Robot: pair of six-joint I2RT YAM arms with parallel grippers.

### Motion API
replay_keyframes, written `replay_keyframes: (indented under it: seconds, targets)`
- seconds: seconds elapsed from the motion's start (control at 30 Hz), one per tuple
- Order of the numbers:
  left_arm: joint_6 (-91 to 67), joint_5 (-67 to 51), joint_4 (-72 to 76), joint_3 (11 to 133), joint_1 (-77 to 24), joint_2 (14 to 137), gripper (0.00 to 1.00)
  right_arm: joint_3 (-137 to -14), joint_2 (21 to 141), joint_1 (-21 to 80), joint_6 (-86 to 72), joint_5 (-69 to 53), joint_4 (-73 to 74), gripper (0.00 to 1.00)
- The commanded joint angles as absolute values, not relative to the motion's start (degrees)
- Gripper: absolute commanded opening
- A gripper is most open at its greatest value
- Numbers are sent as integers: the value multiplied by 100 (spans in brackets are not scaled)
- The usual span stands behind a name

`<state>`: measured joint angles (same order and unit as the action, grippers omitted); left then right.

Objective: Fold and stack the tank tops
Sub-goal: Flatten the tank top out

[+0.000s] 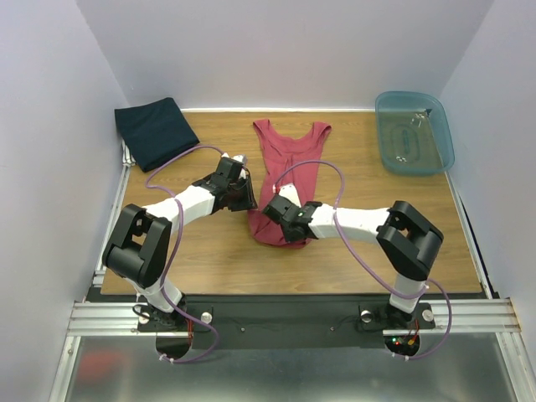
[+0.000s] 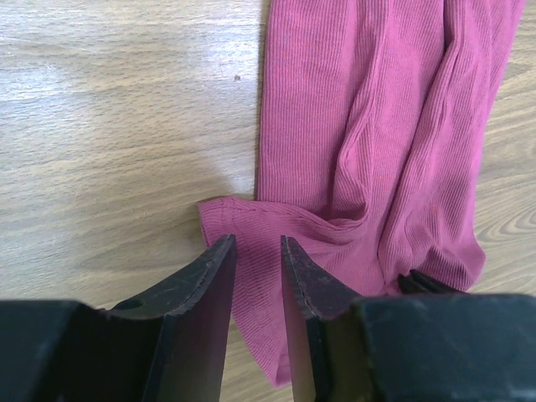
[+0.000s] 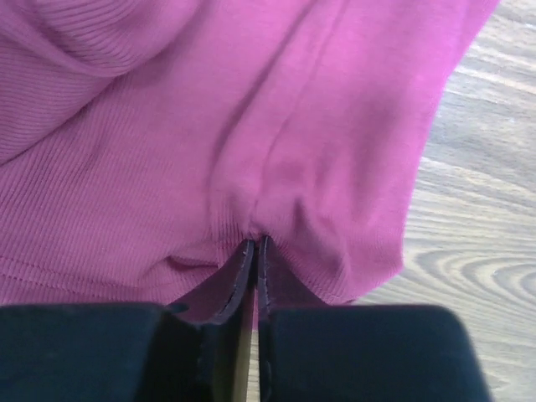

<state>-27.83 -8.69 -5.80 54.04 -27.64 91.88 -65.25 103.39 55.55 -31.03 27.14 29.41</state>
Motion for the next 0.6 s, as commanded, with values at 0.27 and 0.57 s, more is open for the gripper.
replay_keyframes:
  seconds: [0.27, 0.57]
  targets:
    - [-2505, -835, -659, 5511, -2769, 9123, 40, -6206, 8641, 5037, -3480, 2513, 2725, 0]
    - [-2162, -1098, -887, 5678, -2777, 9149, 45, -5626, 7955, 4027, -3656, 2593, 2892, 0]
